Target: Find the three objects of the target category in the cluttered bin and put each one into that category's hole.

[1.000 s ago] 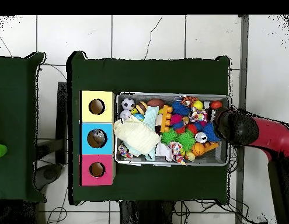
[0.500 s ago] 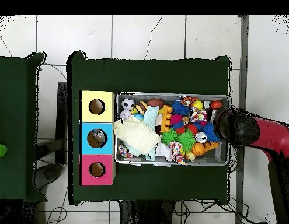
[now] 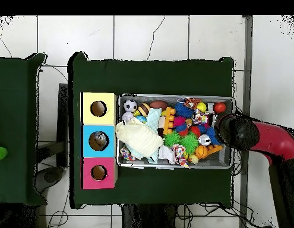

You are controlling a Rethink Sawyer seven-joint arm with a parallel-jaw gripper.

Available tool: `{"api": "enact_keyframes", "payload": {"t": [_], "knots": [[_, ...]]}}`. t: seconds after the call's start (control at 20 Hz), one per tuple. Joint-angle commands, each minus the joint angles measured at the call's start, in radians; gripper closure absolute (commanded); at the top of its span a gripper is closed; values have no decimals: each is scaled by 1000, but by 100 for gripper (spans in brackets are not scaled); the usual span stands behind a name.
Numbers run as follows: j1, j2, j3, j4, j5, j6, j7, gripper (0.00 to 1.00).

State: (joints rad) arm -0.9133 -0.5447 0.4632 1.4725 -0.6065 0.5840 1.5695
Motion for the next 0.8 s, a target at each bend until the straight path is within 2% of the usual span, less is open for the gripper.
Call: {"api": "enact_keyframes", "payload": {"t": [0.05,0.4,0.6,0.8], "knots": [[30,2,-57,36,-89,68,-103,0],[27,-17,-42,31,-67,107,-109,0],[19,11,-26,27,-57,101,-115,0],[13,48,-33,19,-83,46,-101,0]]}}
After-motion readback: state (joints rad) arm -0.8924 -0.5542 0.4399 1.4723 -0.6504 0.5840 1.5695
